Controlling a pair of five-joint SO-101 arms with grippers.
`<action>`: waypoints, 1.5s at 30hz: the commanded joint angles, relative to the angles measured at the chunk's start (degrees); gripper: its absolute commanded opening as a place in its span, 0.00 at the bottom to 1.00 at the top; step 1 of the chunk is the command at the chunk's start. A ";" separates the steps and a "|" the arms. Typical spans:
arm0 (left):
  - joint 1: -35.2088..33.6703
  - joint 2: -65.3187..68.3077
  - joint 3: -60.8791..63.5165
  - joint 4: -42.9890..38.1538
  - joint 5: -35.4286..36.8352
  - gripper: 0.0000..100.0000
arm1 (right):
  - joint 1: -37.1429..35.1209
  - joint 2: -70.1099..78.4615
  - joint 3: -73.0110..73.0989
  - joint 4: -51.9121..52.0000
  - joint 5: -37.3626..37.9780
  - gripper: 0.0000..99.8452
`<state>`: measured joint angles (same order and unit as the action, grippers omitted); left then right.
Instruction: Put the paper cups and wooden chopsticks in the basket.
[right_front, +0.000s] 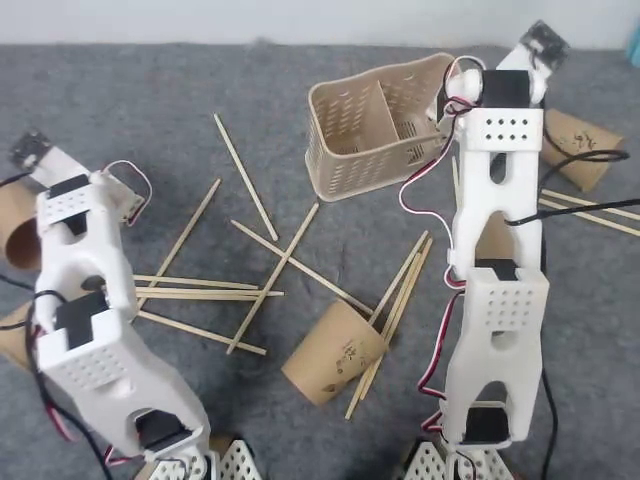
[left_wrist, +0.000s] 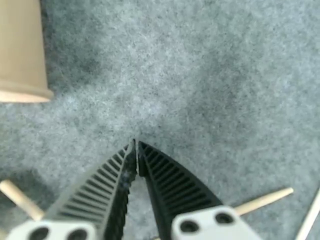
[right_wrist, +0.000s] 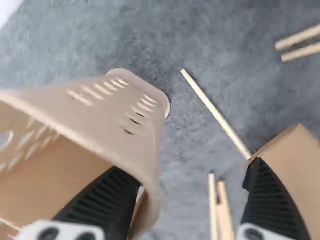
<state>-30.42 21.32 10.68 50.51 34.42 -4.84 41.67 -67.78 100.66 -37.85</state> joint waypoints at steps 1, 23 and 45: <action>0.70 -0.79 -2.42 0.35 -0.62 0.01 | -1.36 -7.60 -2.02 2.15 16.79 0.28; 0.79 -0.79 -2.42 0.35 -0.62 0.01 | 2.77 -10.33 -1.76 -21.05 34.99 0.23; 2.55 -0.70 -2.68 0.26 -3.08 0.01 | 1.36 2.95 -2.99 -23.34 34.90 0.23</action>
<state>-28.66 21.32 10.68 50.51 32.04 -1.76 44.92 -68.57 73.67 -3.74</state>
